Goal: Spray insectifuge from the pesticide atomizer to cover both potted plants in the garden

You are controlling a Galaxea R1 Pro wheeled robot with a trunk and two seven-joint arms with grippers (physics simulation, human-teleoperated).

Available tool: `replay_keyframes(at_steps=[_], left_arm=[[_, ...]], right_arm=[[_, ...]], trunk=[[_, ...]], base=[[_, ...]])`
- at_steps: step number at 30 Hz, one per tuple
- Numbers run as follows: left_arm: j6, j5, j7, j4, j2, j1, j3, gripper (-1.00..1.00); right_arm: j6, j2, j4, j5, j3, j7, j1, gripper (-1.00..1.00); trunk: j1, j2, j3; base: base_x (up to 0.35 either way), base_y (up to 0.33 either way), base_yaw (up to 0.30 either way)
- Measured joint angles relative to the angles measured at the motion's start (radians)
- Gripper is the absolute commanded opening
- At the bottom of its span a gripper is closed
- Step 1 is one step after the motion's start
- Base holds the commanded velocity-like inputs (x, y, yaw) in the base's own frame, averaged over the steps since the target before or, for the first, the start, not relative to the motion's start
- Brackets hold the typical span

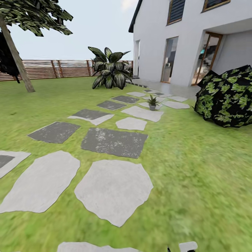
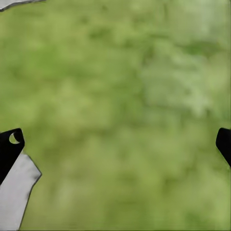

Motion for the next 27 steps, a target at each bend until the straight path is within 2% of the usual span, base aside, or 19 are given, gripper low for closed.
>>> replay_keyframes(at_steps=[12,27], left_arm=[[0.0,-0.001,0.0,-0.001,0.0,0.0,0.0,-1.0],[0.0,0.0,0.0,-0.001,0.0,0.0,0.0,-1.0]], right_arm=[[0.0,0.0,0.0,0.0,0.0,0.0,0.0,1.0],[0.0,-0.001,-0.002,0.0,0.0,-0.001,0.0,1.0]], trunk=[[0.0,0.0,0.0],[0.0,0.0,0.0]], base=[[0.339,0.0,-0.017],[0.338,0.0,-0.254]])
